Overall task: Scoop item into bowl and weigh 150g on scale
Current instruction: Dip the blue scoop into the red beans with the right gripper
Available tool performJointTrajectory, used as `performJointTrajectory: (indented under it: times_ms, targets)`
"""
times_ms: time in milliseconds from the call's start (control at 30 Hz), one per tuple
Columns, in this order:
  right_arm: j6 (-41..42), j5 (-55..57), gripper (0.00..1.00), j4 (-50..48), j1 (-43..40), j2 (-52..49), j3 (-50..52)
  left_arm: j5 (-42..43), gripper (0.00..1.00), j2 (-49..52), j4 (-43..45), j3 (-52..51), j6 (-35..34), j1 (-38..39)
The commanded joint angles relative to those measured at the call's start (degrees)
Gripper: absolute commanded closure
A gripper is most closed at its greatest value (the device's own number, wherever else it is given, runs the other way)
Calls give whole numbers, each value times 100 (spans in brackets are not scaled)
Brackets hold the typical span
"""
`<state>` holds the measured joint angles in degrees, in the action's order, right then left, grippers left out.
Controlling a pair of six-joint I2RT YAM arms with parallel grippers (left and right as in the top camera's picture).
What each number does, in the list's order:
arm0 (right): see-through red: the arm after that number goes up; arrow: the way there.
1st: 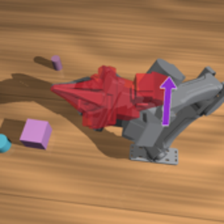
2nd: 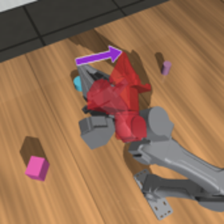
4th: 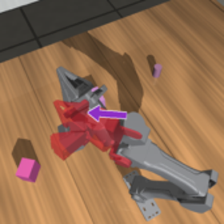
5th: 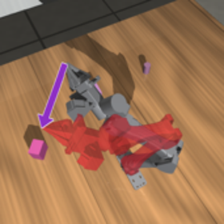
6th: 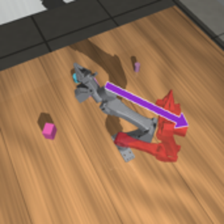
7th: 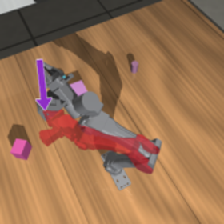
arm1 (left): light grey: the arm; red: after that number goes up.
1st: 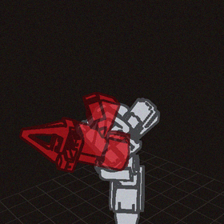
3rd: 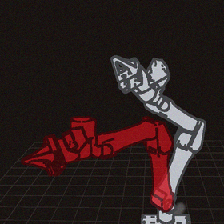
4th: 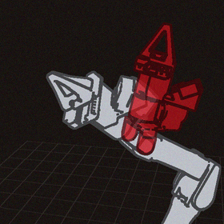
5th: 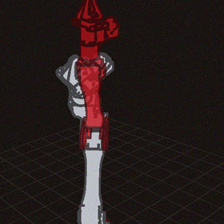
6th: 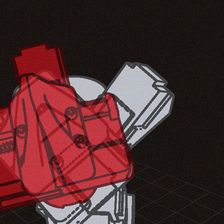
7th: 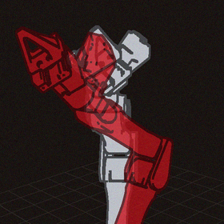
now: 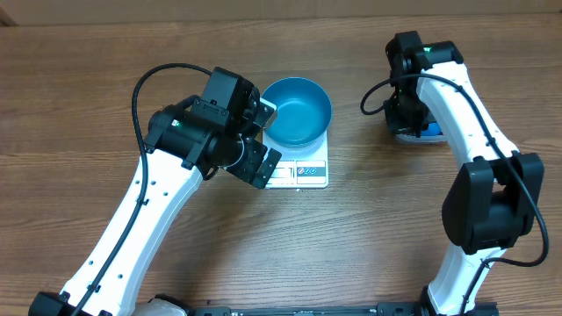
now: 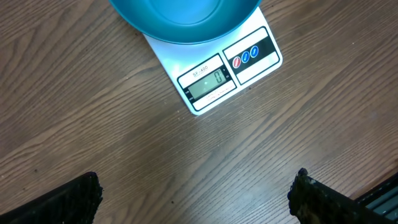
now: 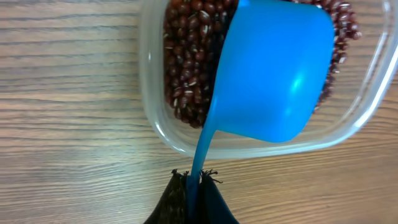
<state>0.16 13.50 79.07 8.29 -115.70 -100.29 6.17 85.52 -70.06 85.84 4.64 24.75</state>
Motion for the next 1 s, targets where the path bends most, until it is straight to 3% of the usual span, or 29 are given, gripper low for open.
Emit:
performJointTrajectory:
  times_ms: [0, 533, 967]
  targets:
    - [-70, -1040, 96, 9, -133, -57, -105, -42, 0, 26, 20, 22, -15, 39]
    - [-525, -3060, 96, -249, -1270, 20, -105, -42, 0, 28, 20, 22, -15, 39]
    - [-1788, -3722, 96, -4, -1825, 20, -105, -42, 0, 28, 20, 22, -15, 39]
